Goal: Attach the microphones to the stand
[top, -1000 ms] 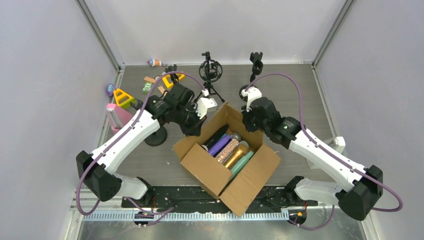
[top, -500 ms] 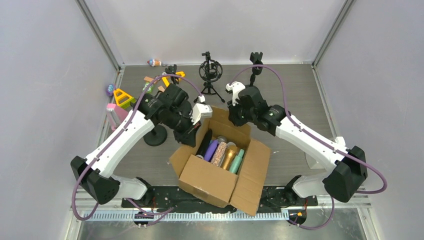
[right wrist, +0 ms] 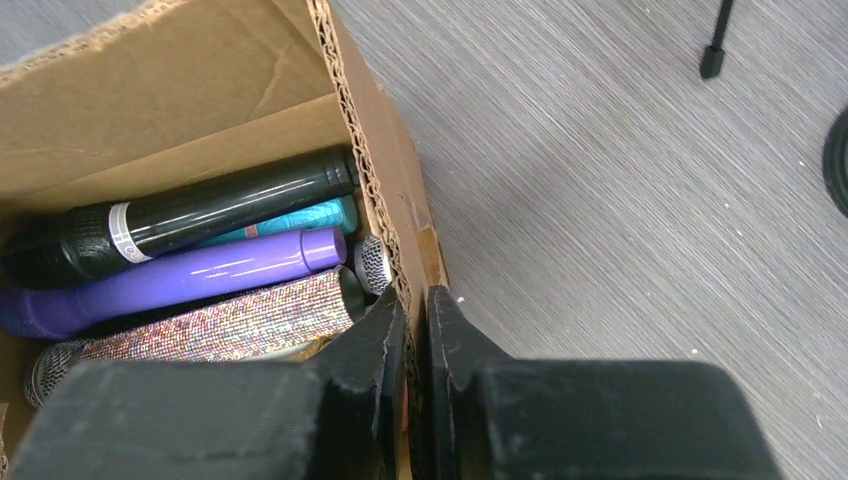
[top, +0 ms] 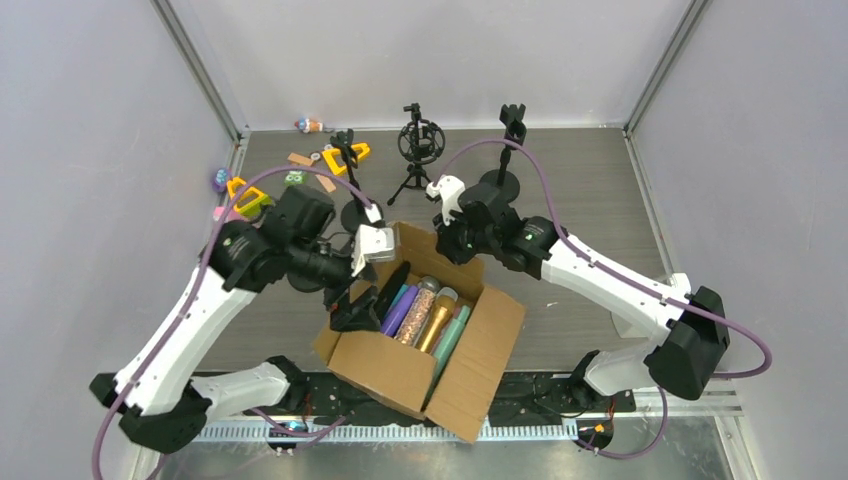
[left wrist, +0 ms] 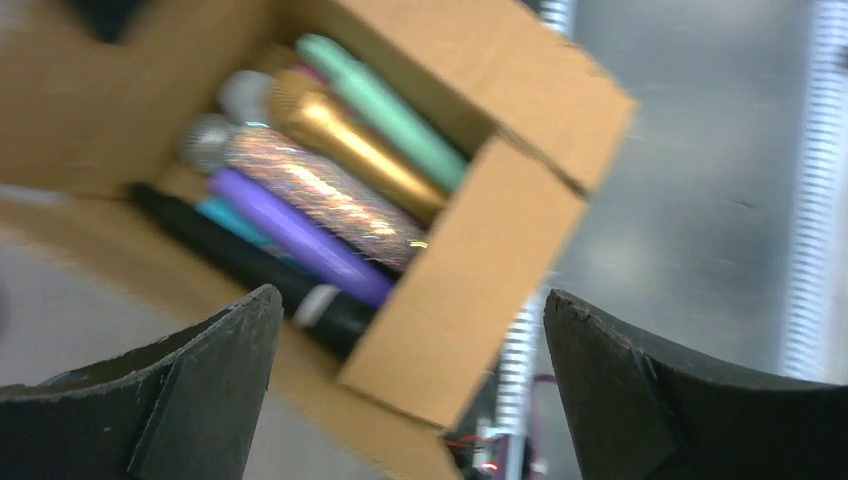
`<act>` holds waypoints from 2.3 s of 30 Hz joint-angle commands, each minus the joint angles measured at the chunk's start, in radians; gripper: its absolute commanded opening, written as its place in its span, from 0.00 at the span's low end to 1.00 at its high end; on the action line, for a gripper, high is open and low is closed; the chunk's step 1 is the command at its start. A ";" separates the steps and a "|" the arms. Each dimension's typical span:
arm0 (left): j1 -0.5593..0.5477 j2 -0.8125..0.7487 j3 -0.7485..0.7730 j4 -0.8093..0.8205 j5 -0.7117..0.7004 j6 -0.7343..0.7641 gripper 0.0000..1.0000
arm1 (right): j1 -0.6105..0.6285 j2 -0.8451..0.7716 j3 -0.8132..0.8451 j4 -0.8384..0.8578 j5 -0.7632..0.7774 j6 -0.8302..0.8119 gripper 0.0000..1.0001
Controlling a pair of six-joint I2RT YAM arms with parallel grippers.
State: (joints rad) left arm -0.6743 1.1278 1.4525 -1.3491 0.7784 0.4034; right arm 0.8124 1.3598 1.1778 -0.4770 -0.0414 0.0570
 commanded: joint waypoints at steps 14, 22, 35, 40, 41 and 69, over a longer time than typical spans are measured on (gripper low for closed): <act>0.002 -0.037 0.026 0.273 -0.347 0.021 1.00 | 0.089 0.010 -0.006 0.202 0.027 -0.062 0.77; 0.002 -0.083 0.020 0.281 -0.375 0.026 0.99 | 0.087 -0.071 0.047 0.097 0.254 0.046 0.95; 0.002 -0.101 -0.049 0.329 -0.420 0.080 1.00 | 0.136 -0.424 -0.035 -0.314 0.584 0.548 0.95; 0.002 -0.076 -0.026 0.340 -0.432 0.096 1.00 | 0.259 -0.466 -0.173 -0.261 0.488 0.674 0.95; 0.002 -0.068 -0.020 0.340 -0.435 0.095 1.00 | 0.312 -0.440 -0.190 -0.254 0.491 0.690 0.95; 0.001 -0.064 -0.075 0.360 -0.423 0.106 1.00 | 0.369 -0.146 -0.241 -0.169 0.527 0.592 0.33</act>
State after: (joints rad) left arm -0.6739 1.0760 1.3857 -1.0424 0.3485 0.5095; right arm 1.2282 1.2327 0.9356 -0.7185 0.4725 0.7628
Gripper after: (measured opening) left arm 0.994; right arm 0.379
